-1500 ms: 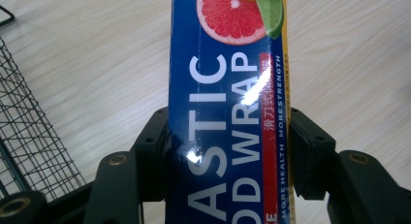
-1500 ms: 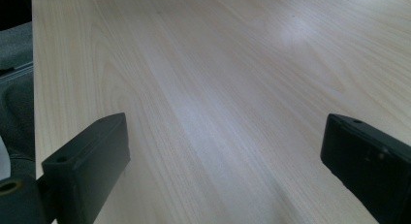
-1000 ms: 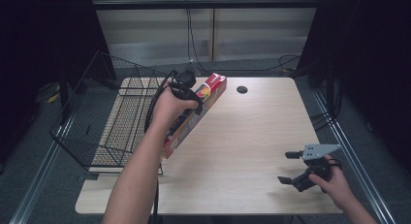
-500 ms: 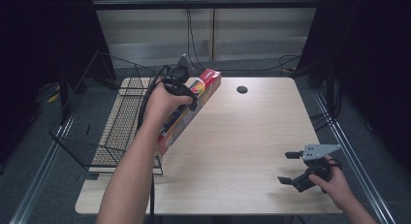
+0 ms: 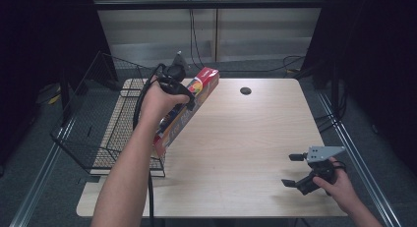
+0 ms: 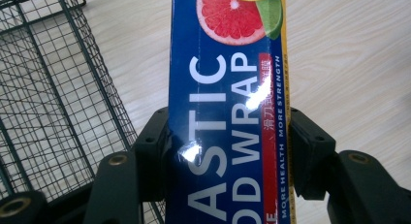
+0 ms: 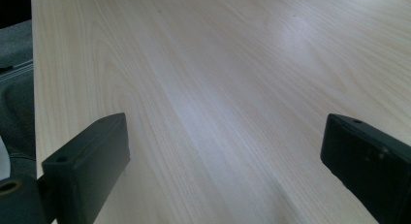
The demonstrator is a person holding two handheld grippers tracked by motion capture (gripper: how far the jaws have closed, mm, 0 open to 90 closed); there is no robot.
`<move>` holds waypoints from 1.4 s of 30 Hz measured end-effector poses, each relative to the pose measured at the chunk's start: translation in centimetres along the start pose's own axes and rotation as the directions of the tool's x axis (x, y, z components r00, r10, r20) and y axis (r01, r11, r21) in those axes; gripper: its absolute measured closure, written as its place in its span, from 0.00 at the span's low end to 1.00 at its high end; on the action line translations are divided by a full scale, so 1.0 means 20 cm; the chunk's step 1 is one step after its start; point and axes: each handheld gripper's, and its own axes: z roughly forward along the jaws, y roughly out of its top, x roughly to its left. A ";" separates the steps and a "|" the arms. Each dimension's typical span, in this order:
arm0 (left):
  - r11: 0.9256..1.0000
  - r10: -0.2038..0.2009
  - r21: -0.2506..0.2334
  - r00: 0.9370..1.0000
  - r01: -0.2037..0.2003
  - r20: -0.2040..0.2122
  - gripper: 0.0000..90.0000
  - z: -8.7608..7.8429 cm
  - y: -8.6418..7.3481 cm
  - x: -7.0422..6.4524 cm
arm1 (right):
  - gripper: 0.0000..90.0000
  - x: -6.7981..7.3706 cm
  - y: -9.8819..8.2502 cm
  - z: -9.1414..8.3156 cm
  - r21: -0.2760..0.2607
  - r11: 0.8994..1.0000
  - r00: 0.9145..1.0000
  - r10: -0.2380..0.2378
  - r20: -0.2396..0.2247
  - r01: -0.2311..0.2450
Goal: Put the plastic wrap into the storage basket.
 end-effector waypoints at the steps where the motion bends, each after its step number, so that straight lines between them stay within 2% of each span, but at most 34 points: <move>1: 1.000 0.001 0.007 1.000 -0.001 -0.003 0.49 -0.01 0.00 0.00 | 0.04 0.00 0.00 0.00 -0.001 1.000 1.000 -0.001 -0.001 0.001; 8: 1.000 -0.004 -0.004 1.000 0.004 -0.005 0.49 -0.04 -0.01 0.03 | 0.04 0.00 0.00 0.00 0.003 1.000 1.000 0.001 -0.006 -0.001; 11: 1.000 -0.021 -0.001 1.000 0.021 -0.010 0.49 -0.06 -0.01 0.04 | 0.04 0.00 0.00 0.00 0.003 1.000 1.000 0.003 -0.009 -0.003; 12: 1.000 -0.013 0.000 1.000 0.013 -0.010 0.49 -0.07 -0.01 0.04 | 0.04 0.00 0.00 0.00 0.000 1.000 1.000 -0.002 -0.003 0.002; 16: 0.999 -0.034 -0.013 0.999 0.034 -0.013 0.49 -0.09 -0.02 0.05 | 0.04 0.00 0.00 0.01 0.001 1.000 1.000 0.006 -0.010 -0.006; 18: 1.000 -0.023 0.001 1.000 0.023 -0.017 0.49 -0.10 -0.02 0.06 | 0.04 0.00 0.00 0.01 0.001 1.000 1.000 0.004 -0.010 -0.004; 22: 0.999 -0.036 -0.001 0.999 0.036 -0.018 0.49 -0.11 -0.03 0.08 | 0.04 0.00 0.00 0.01 -0.001 1.000 1.000 0.003 -0.008 -0.003; 23: 1.000 -0.028 0.004 0.999 0.028 -0.019 0.49 -0.11 -0.03 0.08 | 0.04 0.00 0.00 0.01 -0.001 1.000 1.000 0.003 -0.009 -0.003; 24: 0.999 -0.044 -0.008 0.999 0.044 -0.020 0.49 -0.11 -0.04 0.08 | 0.04 0.00 0.00 0.01 0.000 1.000 1.000 0.003 -0.008 -0.003; 27: 0.999 -0.036 -0.005 0.999 0.036 -0.021 0.49 -0.13 -0.04 0.10 | 0.04 0.00 0.00 0.01 -0.002 1.000 1.000 0.005 -0.009 -0.005; 31: 0.998 -0.061 -0.001 0.998 0.061 -0.029 0.49 -0.15 -0.05 0.11 | 0.04 0.00 0.00 0.01 -0.001 1.000 1.000 0.005 -0.008 -0.005; 32: 0.999 -0.053 0.001 0.998 0.053 -0.032 0.49 -0.15 -0.05 0.12 | 0.04 0.00 0.00 0.01 -0.002 1.000 1.000 0.005 -0.009 -0.005; 36: 0.997 -0.078 -0.004 0.996 0.078 -0.036 0.49 -0.16 -0.07 0.14 | 0.04 0.00 0.00 0.01 -0.002 1.000 1.000 0.008 -0.011 -0.008; 42: 0.996 -0.092 -0.003 0.995 0.092 -0.049 0.49 -0.19 -0.09 0.18 | 0.04 0.00 0.00 0.01 -0.003 1.000 1.000 0.006 -0.010 -0.006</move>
